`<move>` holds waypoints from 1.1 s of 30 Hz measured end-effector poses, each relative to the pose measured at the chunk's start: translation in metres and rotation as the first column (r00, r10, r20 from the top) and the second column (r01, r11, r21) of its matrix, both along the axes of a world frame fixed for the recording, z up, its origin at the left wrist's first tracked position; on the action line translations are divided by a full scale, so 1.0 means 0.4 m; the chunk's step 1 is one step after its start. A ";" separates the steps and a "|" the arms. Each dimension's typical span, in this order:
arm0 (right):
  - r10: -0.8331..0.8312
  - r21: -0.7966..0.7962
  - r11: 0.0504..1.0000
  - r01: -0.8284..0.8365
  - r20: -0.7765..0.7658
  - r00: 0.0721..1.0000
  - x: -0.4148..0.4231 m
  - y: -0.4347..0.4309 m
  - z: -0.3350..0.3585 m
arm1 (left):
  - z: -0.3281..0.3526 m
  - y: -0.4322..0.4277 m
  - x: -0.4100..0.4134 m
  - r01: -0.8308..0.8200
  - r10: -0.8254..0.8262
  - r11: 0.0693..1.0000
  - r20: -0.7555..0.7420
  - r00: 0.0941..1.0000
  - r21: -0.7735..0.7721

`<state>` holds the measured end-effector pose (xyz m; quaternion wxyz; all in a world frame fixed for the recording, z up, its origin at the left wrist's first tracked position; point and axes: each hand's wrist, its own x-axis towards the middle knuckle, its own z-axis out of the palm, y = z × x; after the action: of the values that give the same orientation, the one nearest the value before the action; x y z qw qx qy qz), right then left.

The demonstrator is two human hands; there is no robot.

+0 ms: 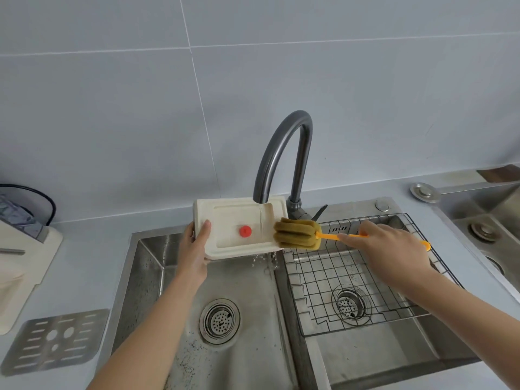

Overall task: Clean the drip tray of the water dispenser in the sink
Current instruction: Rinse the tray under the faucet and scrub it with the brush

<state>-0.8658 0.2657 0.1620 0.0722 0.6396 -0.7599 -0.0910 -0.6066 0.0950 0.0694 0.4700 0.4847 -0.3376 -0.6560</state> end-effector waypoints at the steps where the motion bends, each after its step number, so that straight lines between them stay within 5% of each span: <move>1: 0.003 0.000 1.000 -0.003 0.006 1.000 0.000 -0.001 -0.005 | -0.006 0.002 0.016 -0.010 0.010 1.000 0.005 1.000 0.005; 17: -0.059 -0.005 0.998 0.063 0.264 0.963 0.065 -0.070 -0.053 | -0.051 0.044 0.178 -0.050 0.053 0.997 -0.045 0.998 0.053; 28: -0.162 0.093 0.985 0.142 0.265 0.950 0.053 -0.025 -0.116 | -0.050 0.041 0.189 -0.083 0.090 0.993 -0.077 0.993 0.083; 33: -0.377 0.185 0.926 0.329 0.512 0.772 -0.007 0.037 -0.140 | -0.048 0.046 0.178 -0.087 0.102 0.988 -0.114 0.988 0.124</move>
<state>-0.8685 0.2805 0.1059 -0.1900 0.4875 -0.8508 0.0483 -0.5353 0.1132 0.0502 0.4905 0.4868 -0.2459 -0.6797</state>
